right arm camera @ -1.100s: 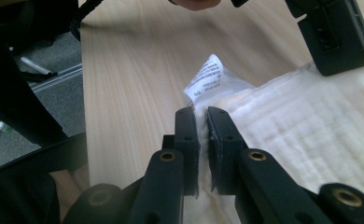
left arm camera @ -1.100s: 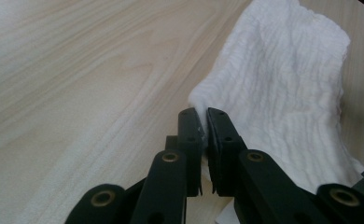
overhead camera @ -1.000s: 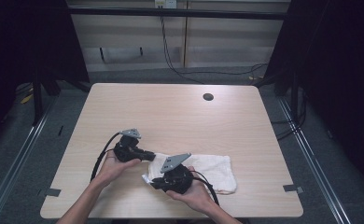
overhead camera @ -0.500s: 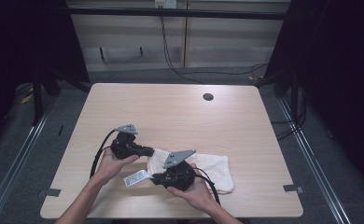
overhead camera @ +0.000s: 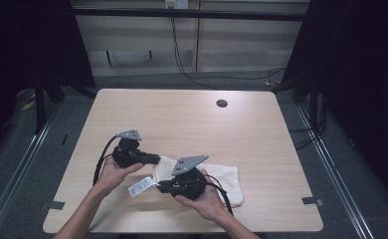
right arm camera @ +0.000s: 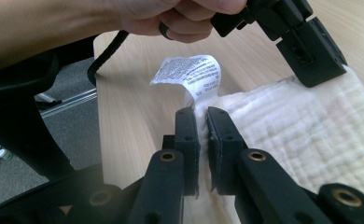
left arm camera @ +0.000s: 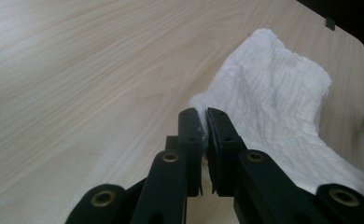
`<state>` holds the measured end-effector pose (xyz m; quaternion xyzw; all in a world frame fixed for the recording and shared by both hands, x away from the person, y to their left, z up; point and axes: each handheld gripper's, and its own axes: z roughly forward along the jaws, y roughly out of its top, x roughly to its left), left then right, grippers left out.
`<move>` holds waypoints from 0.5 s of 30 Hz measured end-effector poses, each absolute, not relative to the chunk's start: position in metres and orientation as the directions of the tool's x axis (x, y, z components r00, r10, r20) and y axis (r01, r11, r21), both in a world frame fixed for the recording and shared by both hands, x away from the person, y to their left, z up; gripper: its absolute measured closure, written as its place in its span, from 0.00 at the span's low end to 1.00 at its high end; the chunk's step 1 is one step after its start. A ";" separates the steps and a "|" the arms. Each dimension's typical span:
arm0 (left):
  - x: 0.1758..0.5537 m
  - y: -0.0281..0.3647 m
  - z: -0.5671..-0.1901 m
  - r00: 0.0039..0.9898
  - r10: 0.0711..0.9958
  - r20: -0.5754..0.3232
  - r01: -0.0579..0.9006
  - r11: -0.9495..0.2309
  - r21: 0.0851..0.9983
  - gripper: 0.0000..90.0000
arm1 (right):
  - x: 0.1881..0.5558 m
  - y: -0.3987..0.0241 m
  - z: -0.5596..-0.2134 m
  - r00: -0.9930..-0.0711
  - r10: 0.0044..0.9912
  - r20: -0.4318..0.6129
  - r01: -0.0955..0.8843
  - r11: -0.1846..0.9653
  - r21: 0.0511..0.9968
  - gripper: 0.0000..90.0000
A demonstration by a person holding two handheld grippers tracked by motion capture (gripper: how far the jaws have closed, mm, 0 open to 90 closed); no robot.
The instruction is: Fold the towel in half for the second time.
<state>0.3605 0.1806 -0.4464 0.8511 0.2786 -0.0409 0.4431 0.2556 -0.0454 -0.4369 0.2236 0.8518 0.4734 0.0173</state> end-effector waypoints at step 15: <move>0.367 0.197 -0.418 0.839 0.448 -0.310 0.507 -0.433 0.746 0.94 | 0.262 -0.032 -0.409 -0.906 0.384 0.181 0.337 0.391 0.857 0.93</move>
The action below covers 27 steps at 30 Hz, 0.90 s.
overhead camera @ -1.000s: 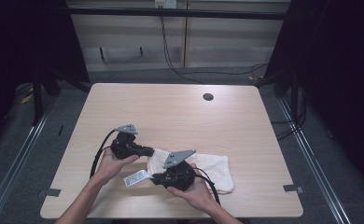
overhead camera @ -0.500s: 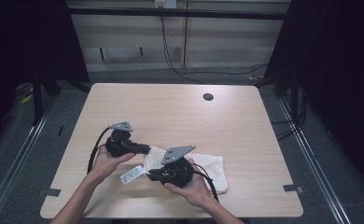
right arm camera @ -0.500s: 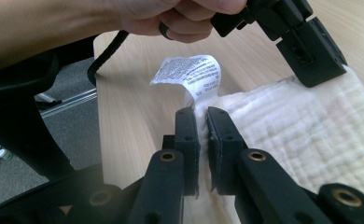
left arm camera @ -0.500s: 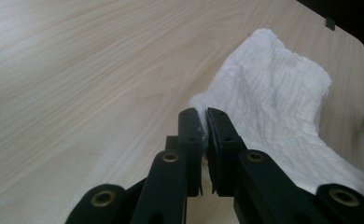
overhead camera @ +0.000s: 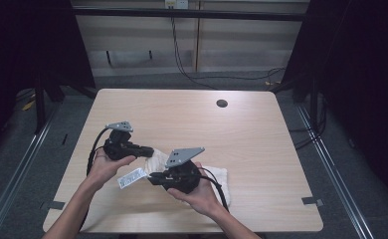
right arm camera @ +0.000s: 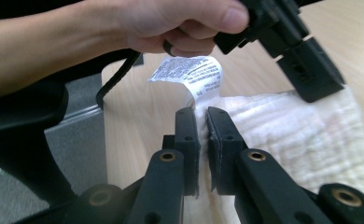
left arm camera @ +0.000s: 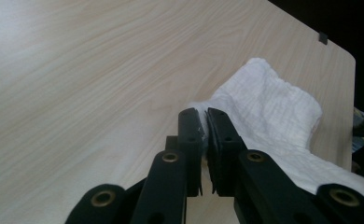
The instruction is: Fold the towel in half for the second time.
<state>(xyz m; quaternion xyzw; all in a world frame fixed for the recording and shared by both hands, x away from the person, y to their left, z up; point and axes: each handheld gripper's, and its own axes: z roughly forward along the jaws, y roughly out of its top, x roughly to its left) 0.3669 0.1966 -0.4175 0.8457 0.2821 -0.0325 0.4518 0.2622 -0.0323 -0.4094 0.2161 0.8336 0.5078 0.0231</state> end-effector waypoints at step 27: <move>0.380 0.116 -0.432 0.855 0.394 -0.338 0.505 -0.478 0.719 0.94 | 0.251 -0.085 -0.422 -0.848 0.499 0.178 0.388 0.357 0.850 0.93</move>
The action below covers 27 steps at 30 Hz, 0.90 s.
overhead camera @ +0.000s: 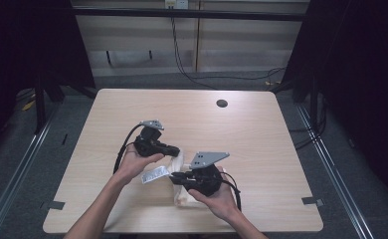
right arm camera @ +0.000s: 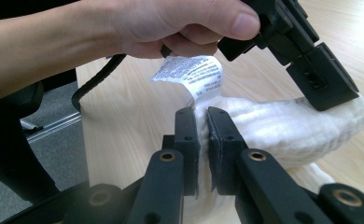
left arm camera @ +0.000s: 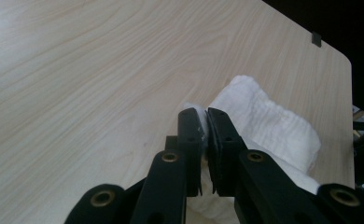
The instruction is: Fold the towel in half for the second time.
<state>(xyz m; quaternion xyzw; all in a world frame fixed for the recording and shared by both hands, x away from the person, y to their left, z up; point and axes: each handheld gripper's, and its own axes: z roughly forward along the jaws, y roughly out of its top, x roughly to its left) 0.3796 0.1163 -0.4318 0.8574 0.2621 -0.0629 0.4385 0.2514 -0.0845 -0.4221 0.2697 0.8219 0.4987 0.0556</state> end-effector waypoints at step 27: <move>0.376 0.045 -0.454 0.868 0.355 -0.348 0.493 -0.526 0.693 0.94 | 0.235 -0.146 -0.445 -0.803 0.573 0.164 0.442 0.388 0.808 0.92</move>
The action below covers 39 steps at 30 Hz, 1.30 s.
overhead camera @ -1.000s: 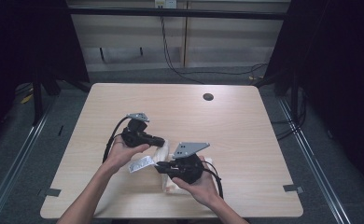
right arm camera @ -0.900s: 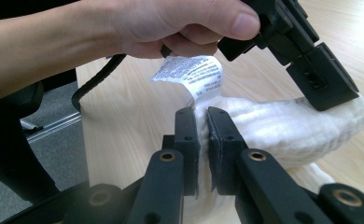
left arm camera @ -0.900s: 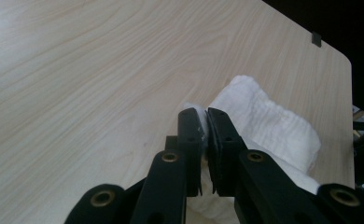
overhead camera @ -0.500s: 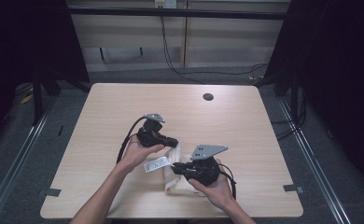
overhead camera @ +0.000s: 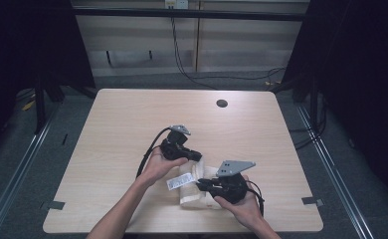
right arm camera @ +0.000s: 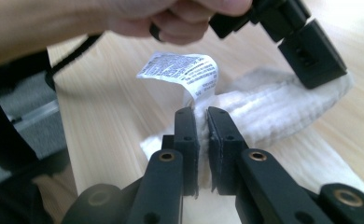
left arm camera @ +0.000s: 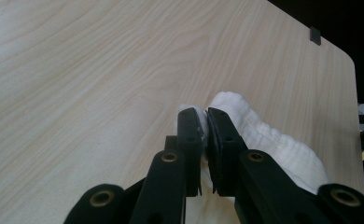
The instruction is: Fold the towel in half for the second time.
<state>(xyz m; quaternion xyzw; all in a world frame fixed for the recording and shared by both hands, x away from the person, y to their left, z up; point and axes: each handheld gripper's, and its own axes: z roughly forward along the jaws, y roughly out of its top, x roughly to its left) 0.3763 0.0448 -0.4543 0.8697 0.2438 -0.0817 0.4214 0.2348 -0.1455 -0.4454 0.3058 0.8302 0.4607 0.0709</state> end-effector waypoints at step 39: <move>0.370 -0.005 -0.476 0.867 0.303 -0.395 0.498 -0.557 0.665 0.69 | 0.215 -0.195 -0.483 -0.697 0.699 0.164 0.577 0.410 0.707 0.67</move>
